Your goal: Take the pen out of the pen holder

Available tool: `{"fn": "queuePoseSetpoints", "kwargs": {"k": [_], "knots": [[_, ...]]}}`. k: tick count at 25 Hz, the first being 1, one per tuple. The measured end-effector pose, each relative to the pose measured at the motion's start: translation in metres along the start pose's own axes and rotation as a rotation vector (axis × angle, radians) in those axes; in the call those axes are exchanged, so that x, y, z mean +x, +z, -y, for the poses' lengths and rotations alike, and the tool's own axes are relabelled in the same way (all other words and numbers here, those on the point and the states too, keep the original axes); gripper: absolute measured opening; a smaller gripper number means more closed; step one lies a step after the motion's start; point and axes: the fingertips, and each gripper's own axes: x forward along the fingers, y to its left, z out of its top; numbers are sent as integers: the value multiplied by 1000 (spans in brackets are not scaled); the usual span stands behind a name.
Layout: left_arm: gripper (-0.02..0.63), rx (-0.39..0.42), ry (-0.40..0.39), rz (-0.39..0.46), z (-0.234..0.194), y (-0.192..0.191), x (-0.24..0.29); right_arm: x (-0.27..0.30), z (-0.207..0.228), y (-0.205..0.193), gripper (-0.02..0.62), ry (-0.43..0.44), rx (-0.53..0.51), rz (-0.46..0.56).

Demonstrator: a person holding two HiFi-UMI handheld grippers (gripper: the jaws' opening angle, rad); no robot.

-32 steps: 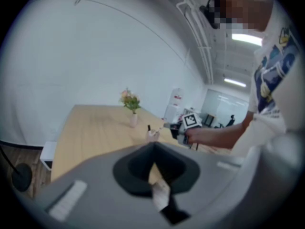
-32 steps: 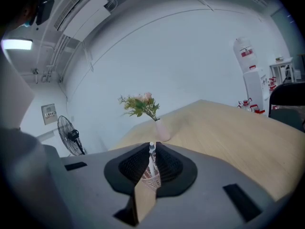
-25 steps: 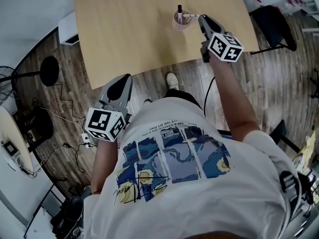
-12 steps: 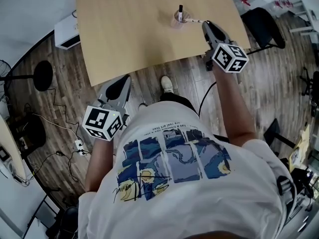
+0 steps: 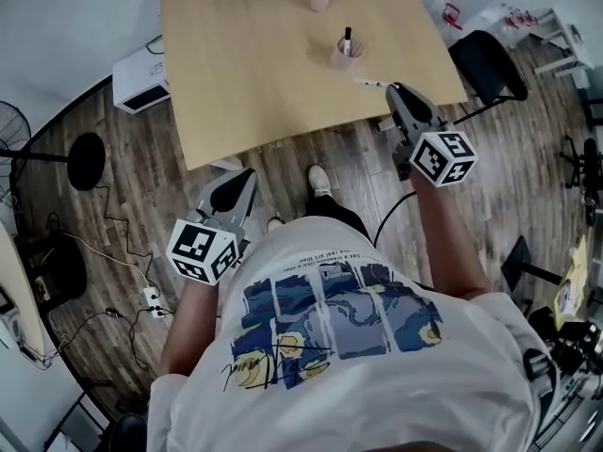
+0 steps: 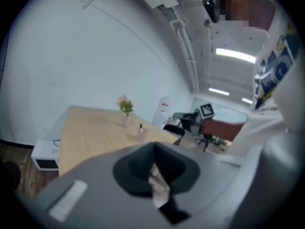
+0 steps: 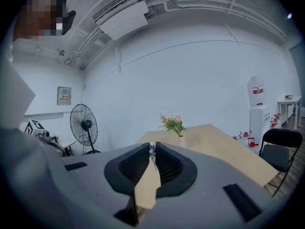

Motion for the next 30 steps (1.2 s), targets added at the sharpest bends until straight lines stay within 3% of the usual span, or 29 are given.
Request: {"fn": "queuePoseSetpoints", "kwargs": {"k": [14,30], "knots": [[8,5,-25,36,9,-23,-59,-63,-100,-2,34,84,-80,-37],[8,7,-16,52,10,-32,-80,-81,-131,9,34,117,-120,-29]]}}
